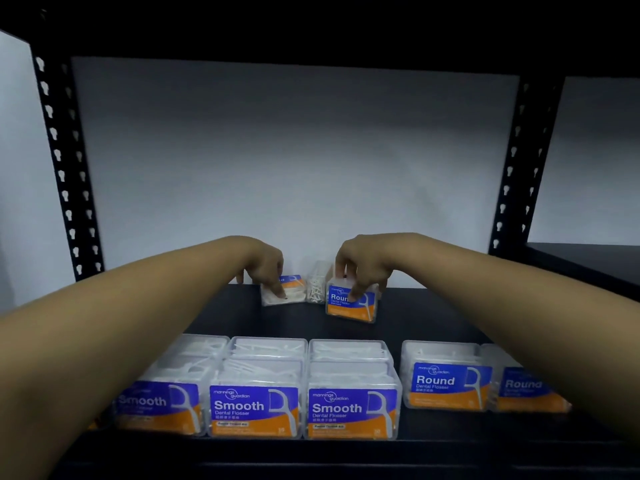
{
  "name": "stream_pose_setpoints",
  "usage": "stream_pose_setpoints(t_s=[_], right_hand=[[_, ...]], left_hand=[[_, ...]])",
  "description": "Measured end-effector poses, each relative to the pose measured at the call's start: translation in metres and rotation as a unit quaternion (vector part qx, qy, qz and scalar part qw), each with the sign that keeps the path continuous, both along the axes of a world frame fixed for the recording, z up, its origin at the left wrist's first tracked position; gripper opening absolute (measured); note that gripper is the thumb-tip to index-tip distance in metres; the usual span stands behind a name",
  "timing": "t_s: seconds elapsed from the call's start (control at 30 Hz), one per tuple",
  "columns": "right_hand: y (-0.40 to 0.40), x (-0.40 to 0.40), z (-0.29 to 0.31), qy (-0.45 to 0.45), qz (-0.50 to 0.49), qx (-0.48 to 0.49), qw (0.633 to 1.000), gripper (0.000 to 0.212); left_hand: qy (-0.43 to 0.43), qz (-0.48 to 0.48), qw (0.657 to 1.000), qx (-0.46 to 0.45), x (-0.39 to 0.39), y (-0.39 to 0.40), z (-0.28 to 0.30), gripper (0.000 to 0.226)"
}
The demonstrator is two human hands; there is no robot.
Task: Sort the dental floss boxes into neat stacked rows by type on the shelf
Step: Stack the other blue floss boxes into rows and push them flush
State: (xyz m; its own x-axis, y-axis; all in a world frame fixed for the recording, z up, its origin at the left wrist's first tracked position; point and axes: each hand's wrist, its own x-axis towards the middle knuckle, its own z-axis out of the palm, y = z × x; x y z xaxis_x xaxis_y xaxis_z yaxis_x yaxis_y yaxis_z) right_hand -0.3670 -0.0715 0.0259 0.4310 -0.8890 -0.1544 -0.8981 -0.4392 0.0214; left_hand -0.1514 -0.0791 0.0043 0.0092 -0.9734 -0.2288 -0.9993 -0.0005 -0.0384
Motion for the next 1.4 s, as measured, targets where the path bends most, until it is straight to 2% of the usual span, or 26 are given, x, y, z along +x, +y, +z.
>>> stream_pose_setpoints(t_s=[0.17,0.37,0.6,0.7,0.83,1.03,1.27,1.4], right_hand=[[0.0,-0.001,-0.006,0.015,0.006,0.003,1.0,0.051],[-0.003,0.008,-0.012,0.028,0.003,0.009,1.0,0.055],[0.004,0.019,-0.02,0.058,0.012,0.0,0.998,0.066],[0.009,0.02,-0.019,0.065,0.023,-0.005,0.998,0.069],[0.01,0.017,-0.016,0.058,0.031,0.008,0.998,0.065],[0.014,0.015,-0.016,0.038,0.045,0.02,0.998,0.058],[0.012,0.012,-0.017,0.032,0.012,0.056,0.998,0.044],[0.017,0.009,-0.018,0.036,0.034,0.039,0.998,0.054]], left_hand=[[-0.044,-0.026,0.998,-0.044,-0.001,0.001,-0.004,0.074],[-0.07,-0.078,0.99,-0.093,-0.003,0.007,-0.002,0.084],[-0.026,-0.106,0.988,-0.107,-0.005,0.018,0.0,0.087],[-0.012,-0.118,0.988,-0.101,-0.005,0.021,-0.002,0.079],[0.017,-0.131,0.984,-0.118,-0.006,0.024,-0.002,0.081],[0.024,-0.134,0.986,-0.094,-0.012,0.03,-0.002,0.079],[0.047,-0.144,0.986,-0.067,-0.014,0.034,-0.002,0.081],[0.054,-0.161,0.982,-0.081,-0.018,0.037,-0.006,0.071]])
